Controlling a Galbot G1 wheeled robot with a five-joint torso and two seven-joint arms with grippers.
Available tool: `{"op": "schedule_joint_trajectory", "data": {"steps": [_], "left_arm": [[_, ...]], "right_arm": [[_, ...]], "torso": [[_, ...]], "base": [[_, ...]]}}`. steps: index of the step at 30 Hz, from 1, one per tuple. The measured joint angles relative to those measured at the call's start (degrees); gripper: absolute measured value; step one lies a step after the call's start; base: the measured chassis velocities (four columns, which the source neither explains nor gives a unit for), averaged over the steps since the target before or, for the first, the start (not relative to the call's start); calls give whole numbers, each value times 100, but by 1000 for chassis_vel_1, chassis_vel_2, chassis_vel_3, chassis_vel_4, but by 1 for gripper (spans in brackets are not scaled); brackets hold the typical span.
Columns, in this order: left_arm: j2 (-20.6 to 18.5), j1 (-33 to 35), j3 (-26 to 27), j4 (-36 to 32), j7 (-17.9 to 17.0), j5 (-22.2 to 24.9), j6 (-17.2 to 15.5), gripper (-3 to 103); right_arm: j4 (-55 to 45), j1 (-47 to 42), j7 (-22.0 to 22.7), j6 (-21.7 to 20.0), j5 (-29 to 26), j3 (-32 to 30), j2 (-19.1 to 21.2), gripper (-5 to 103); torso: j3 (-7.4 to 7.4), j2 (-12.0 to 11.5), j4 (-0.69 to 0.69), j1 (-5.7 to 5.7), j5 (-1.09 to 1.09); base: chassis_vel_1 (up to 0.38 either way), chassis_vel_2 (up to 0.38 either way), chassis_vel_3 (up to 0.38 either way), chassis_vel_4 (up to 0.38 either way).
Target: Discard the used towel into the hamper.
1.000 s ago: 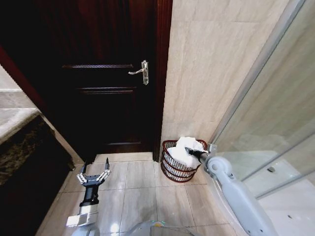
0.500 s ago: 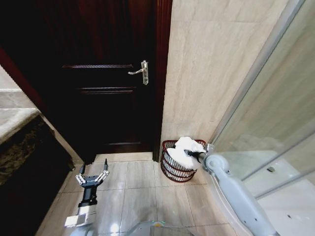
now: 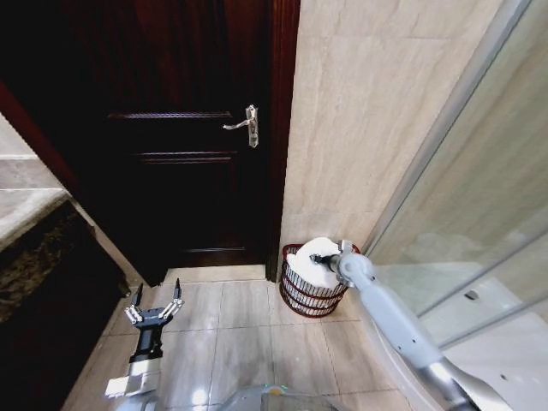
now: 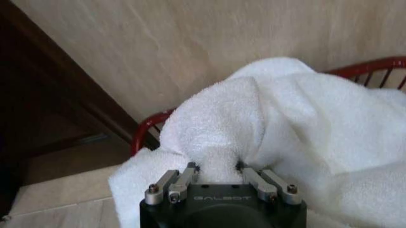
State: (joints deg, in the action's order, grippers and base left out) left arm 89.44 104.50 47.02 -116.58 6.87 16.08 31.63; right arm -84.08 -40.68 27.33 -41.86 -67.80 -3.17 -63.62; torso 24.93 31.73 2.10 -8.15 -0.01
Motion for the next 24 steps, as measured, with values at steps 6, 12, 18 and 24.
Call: {"op": "schedule_joint_trajectory", "data": {"steps": [6, 12, 18, 24], "left_arm": [[30, -73, -9, 9, 18, -15, -33, 100], [88, -98, -45, 21, 70, -52, -47, 100], [105, -97, -56, 33, 80, -73, -45, 100], [123, -100, -92, 34, 86, -131, -41, 100]], "right_arm": [[86, -153, -1, 9, 16, 39, -61, 27], [253, -208, -93, 13, 72, 0, -108, 27], [41, -261, -231, 20, 151, -130, -49, 35], [-1134, -671, -303, 261, 583, -371, 222, 62]], "torso": [[0, 0, -1, 0, 0], [-1, 0, 0, 0, 1], [0, 0, -1, 0, 2], [-1, 0, -1, 0, 0]], "base": [[0, 0, 0, 0], [0, 0, 0, 0], [0, 0, 0, 0], [0, 0, 0, 0]]}}
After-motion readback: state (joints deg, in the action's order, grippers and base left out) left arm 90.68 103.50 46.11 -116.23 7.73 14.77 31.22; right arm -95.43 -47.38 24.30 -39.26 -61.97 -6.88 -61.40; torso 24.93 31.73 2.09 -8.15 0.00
